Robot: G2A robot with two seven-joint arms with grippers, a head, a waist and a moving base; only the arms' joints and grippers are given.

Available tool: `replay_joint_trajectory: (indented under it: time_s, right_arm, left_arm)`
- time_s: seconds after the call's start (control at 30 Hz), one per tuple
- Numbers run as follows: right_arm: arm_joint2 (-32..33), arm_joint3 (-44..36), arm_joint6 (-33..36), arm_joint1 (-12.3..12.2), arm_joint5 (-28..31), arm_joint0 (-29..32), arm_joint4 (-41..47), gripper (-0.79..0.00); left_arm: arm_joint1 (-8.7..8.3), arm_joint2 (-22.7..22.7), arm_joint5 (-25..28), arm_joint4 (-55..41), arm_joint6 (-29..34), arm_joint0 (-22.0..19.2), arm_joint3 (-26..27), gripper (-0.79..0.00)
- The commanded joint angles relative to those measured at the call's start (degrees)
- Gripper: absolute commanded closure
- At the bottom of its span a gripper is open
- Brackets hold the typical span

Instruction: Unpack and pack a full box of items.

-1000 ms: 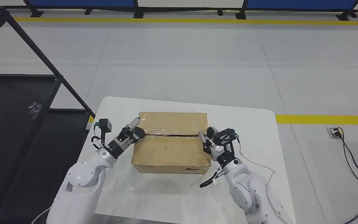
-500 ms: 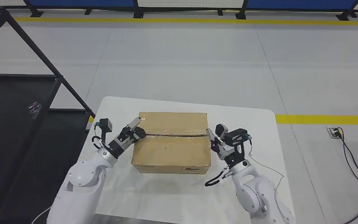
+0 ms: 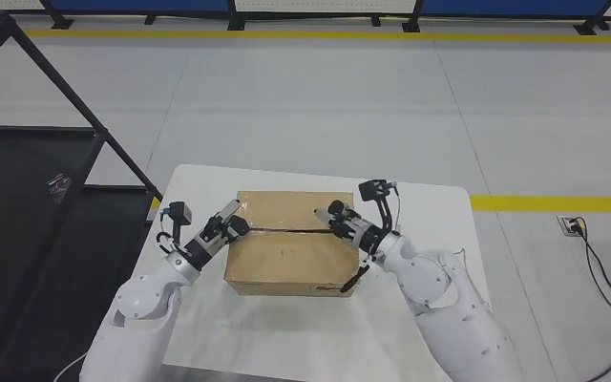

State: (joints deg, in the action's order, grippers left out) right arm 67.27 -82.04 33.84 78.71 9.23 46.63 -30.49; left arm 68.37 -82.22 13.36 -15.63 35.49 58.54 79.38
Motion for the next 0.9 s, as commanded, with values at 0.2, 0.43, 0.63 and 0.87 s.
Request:
replay_joint_trajectory:
  time_s: [0.2,0.43,0.63,0.87]
  right_arm:
    - [-0.7,2.5,3.4,0.4,-2.3,-6.0,2.3,-0.674]
    - [-1.3,4.5,7.8,0.2,-3.5,-7.7,2.0,-0.696]
    - [-1.0,7.1,6.6,0.2,-3.3,-9.3,2.6,-0.748]
    - [-0.1,9.7,7.5,0.0,-4.1,-11.1,3.2,-0.785]
  left_arm:
    - [-0.10,0.1,0.1,-0.1,0.0,0.1,0.1,-0.785]
    - [-0.15,0.3,0.3,-0.4,0.3,0.0,-0.1,-0.785]
    - [-0.23,0.5,0.5,-0.3,0.5,-0.1,-0.3,-0.785]
    - [-0.33,0.6,0.6,-0.3,0.7,0.1,-0.1,-0.785]
